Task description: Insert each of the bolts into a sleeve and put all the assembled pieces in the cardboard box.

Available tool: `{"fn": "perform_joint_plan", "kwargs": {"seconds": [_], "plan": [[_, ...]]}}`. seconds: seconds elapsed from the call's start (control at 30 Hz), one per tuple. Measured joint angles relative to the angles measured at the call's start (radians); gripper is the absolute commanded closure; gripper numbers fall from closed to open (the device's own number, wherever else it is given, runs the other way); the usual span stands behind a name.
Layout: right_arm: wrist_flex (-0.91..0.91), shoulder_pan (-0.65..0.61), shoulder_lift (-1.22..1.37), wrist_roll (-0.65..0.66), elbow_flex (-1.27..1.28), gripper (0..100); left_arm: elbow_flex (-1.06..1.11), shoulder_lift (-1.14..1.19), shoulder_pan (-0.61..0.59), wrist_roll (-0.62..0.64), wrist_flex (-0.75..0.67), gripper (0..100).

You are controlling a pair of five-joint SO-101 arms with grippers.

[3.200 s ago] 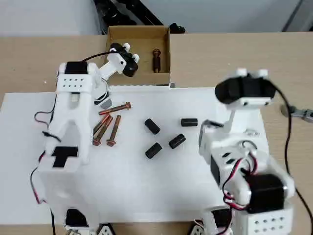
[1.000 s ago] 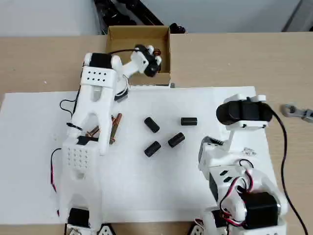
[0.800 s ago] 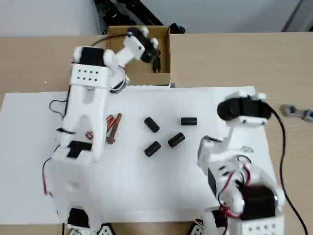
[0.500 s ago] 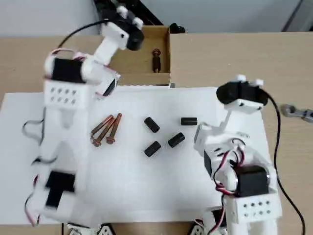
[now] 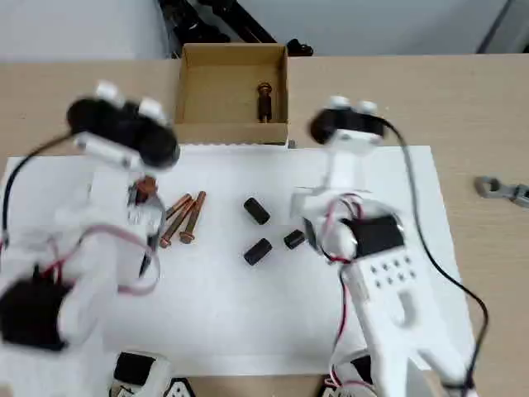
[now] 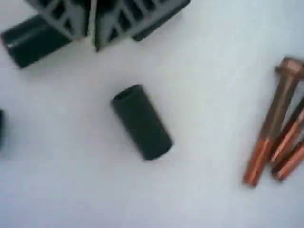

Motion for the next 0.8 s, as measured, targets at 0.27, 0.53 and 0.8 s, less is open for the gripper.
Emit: {"fn": "perform_joint_plan", "kwargs": {"seconds": [0.27,0.53,0.8], "plan": [[0.229,-0.041,0.471,0.150,-0.437,99.1,0.178,-0.285,0.000,0.006,0.000,99],[0.399,-0.051,0.859,0.388,-0.767,99.0,0.196,-0.322,-0.158,0.043,0.000,99],[0.390,-0.163,0.905,0.410,-0.807,94.0,0.204,-0.322,-0.210,0.048,0.000,99]]}}
